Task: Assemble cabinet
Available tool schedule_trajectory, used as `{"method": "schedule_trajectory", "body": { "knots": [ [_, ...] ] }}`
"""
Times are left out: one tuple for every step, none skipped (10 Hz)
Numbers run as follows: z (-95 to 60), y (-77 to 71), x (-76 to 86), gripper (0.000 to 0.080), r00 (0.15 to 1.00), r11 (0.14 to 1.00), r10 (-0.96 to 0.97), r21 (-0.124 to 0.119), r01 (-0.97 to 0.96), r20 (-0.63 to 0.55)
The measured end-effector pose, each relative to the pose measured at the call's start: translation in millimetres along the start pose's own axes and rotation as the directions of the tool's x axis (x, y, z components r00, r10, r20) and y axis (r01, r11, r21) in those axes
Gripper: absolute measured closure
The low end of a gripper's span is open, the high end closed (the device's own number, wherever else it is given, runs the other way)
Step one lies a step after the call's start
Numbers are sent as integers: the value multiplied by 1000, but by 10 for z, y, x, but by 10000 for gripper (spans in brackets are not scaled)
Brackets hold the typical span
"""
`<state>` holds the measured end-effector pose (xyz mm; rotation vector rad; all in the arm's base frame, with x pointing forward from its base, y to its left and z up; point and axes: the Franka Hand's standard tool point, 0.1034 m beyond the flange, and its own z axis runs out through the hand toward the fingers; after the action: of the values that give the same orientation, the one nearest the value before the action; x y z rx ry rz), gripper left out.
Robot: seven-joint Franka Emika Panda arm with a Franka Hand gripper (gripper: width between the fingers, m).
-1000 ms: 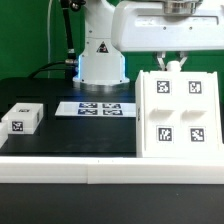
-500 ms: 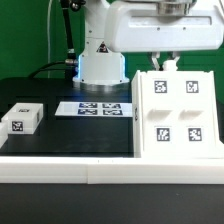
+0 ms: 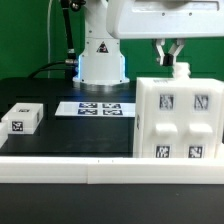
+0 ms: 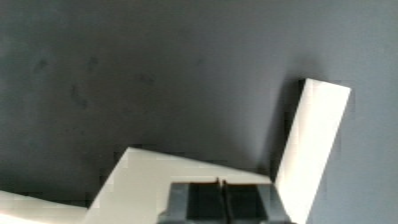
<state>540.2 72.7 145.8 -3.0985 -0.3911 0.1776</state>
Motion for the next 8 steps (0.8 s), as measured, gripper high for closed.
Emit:
{"method": "schedule_trajectory", "body": {
  "knots": [
    [0, 0, 0, 798, 1000, 1000, 0, 0, 0, 0],
    [1, 1, 0, 798, 1000, 1000, 0, 0, 0, 0],
    [-6, 17, 7, 798, 1000, 1000, -12, 0, 12, 0],
    [-3, 3, 7, 798, 1000, 1000, -3, 0, 3, 0],
    [-3, 6, 8, 798, 1000, 1000, -4, 0, 4, 0],
    [-3, 6, 8, 674, 1000, 1000, -4, 0, 4, -1],
    [-3, 6, 8, 523, 1000, 1000, -4, 0, 4, -1],
    [-3, 6, 8, 385, 1000, 1000, -4, 0, 4, -1]
  ]
}}
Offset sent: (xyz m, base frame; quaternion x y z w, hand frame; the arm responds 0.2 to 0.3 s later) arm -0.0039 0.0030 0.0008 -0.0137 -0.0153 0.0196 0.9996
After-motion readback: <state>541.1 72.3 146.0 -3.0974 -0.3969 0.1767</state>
